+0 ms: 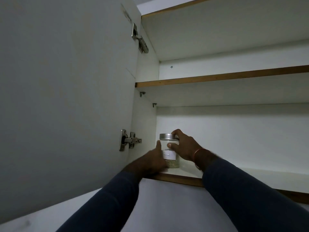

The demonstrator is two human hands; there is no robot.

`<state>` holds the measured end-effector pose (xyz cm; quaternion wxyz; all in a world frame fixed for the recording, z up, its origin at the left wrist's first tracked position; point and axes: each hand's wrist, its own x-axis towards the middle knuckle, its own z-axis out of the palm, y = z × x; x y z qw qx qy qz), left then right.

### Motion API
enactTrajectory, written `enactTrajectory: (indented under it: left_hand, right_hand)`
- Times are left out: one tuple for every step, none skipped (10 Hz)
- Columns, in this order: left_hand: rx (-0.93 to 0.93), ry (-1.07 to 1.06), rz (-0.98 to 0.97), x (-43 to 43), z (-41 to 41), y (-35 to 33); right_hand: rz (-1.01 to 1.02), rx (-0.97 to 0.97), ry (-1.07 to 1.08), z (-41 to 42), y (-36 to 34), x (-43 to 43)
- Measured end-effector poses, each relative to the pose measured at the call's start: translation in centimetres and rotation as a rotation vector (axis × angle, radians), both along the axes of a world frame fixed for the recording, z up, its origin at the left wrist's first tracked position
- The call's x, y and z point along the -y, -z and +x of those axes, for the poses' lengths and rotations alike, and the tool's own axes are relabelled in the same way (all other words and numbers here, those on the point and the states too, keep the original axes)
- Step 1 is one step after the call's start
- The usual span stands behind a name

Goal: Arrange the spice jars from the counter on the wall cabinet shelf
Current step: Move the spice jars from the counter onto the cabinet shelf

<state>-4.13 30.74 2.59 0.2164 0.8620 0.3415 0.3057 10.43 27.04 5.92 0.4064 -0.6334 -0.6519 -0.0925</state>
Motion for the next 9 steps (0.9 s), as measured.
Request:
enactTrajectory:
  left_hand:
    - [-0.118,-0.004,-0.084,-1.9,0.9,-0.1]
    - [-0.159,-0.136,-0.016,-2.9,1.8,-0.1]
    - [-0.217,-0.163,-0.039,-2.9,2.4,0.2]
    - [-0.528,-0.126,0.117,-3.2,2.8,-0.1]
    - [-0.524,-0.128,0.11,-3.3,3.3,-0.2]
    - [-0.614,-0.068,0.171,-3.8,3.7,-0.1]
    - [-0.561,-0.09,0.127,-3.5,3.7,0.0]
    - [-0.484,-0.102,0.099,-3.5,3.6,0.0]
    - [-0.48,-0.118,0.084,-3.4,3.6,0.1]
  right_hand:
    - [-0.049,0.028,0.061,0.0,-0.6,-3.1]
    - [-0.08,0.053,0.108,0.1,-1.1,-5.9]
    - [-0.14,0.165,0.173,-0.3,-1.8,-8.0]
    - [-0.187,0.292,0.25,-0.8,-2.2,-9.9]
    - [-0.233,0.336,0.297,-0.8,-2.2,-11.0]
    - [-0.324,0.332,0.314,-0.4,-2.3,-11.5]
    - [-0.395,0.295,0.33,-0.4,-2.0,-11.6]
    - [-0.212,0.335,0.322,-0.7,-1.8,-11.9]
    - [0.033,0.371,0.287,-0.9,-2.0,-12.0]
